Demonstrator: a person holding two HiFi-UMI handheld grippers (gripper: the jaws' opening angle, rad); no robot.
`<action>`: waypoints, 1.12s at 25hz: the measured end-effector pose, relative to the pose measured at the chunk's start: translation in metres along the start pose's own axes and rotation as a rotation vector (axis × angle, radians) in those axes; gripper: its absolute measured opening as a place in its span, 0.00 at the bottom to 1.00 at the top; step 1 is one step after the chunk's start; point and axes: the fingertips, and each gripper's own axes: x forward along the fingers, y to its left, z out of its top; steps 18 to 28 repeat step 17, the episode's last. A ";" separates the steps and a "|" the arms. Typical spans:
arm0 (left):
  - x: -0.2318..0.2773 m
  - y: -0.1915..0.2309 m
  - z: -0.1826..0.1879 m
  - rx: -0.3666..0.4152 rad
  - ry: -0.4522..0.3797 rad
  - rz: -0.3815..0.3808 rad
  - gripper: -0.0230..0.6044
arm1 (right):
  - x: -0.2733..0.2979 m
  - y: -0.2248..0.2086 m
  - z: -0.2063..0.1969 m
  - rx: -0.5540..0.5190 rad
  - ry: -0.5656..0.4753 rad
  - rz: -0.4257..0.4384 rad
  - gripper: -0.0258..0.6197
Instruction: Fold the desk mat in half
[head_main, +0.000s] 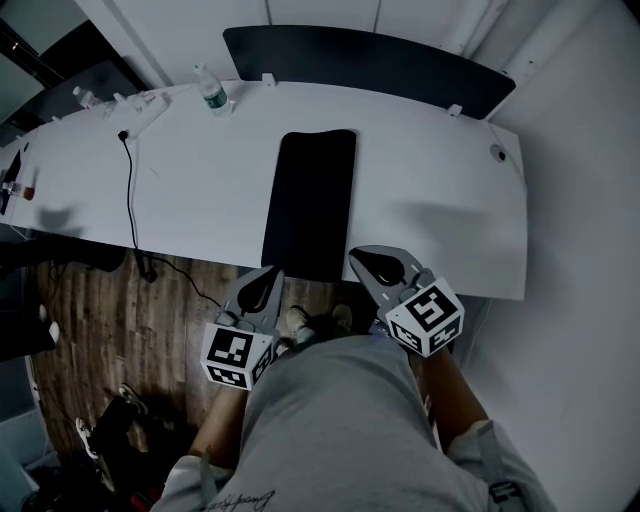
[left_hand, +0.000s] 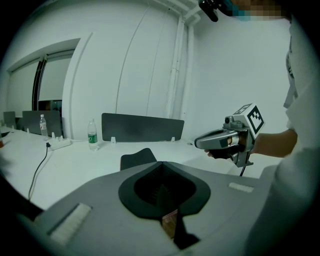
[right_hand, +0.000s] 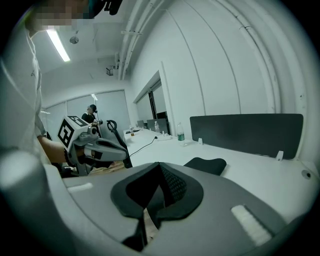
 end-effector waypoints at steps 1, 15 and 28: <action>0.000 -0.001 -0.001 -0.006 0.000 0.001 0.07 | 0.000 0.000 0.000 -0.001 -0.001 0.002 0.05; -0.004 0.001 -0.003 -0.044 -0.009 0.022 0.07 | 0.006 0.006 0.001 -0.018 -0.007 0.027 0.05; -0.005 0.002 -0.006 -0.050 -0.008 0.023 0.07 | 0.007 0.007 -0.001 -0.019 -0.005 0.027 0.05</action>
